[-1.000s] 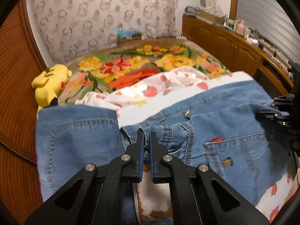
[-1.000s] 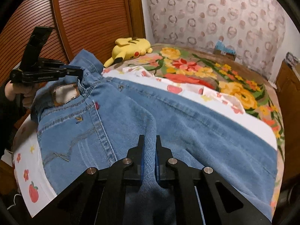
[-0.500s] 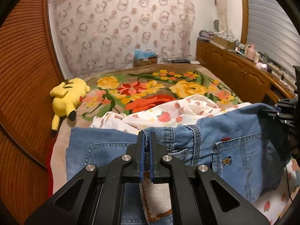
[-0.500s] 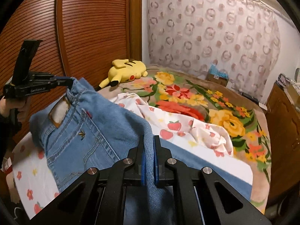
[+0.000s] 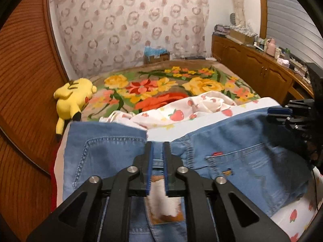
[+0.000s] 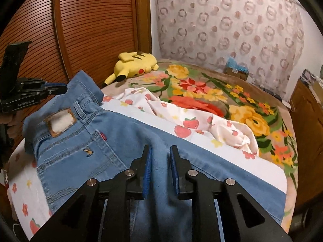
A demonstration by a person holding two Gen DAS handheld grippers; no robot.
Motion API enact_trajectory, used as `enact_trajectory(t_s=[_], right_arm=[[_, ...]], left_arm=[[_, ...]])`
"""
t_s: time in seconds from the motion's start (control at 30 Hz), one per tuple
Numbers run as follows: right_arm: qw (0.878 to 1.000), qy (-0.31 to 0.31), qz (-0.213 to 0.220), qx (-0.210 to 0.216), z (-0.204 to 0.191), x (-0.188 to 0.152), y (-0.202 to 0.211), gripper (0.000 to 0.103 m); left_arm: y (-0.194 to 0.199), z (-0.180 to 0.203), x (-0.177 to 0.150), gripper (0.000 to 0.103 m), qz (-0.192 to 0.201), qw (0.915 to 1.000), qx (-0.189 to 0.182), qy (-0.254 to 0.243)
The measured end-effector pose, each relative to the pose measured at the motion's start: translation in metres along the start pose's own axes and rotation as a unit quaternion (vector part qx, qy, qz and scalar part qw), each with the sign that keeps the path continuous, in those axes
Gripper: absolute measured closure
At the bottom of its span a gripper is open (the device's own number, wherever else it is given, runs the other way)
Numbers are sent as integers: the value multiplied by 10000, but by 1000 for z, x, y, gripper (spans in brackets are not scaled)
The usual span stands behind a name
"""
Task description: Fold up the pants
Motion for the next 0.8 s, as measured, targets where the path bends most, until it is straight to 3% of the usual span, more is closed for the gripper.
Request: enact_trajectory(t_s=[0.03,0.17,0.37,0.57,0.8], right_arm=[[10000,5,36,-4,1,0,5,83],[9997,-92,186,113,5,-5,31,81],[9990,-232,370,127,11,-15,58,76],[9977,-407,542,-75,25,-35,90,66],[9954,-656,490,-502,56,-74,114,66]], left_arm=[[6,3,4,86,85,10000,-27,-36],[23,22,12,55,341,9990,-244,-131],[32,56,19,26,542,9961,-647,-257],[28,96,19,25,614,9933,-927,-308],[18,132,15,25,478,9910,-1171,-432]])
Point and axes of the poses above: each gripper's, at about its wrist camera, not at the fingertips, and y roughly against the way its jaws point, z to its right, x to its top, the point moved 9 cm from there along -y, roughly the way its jaws point, and after that the axes turned 9 degrees about -y, right-handed, at the moved point
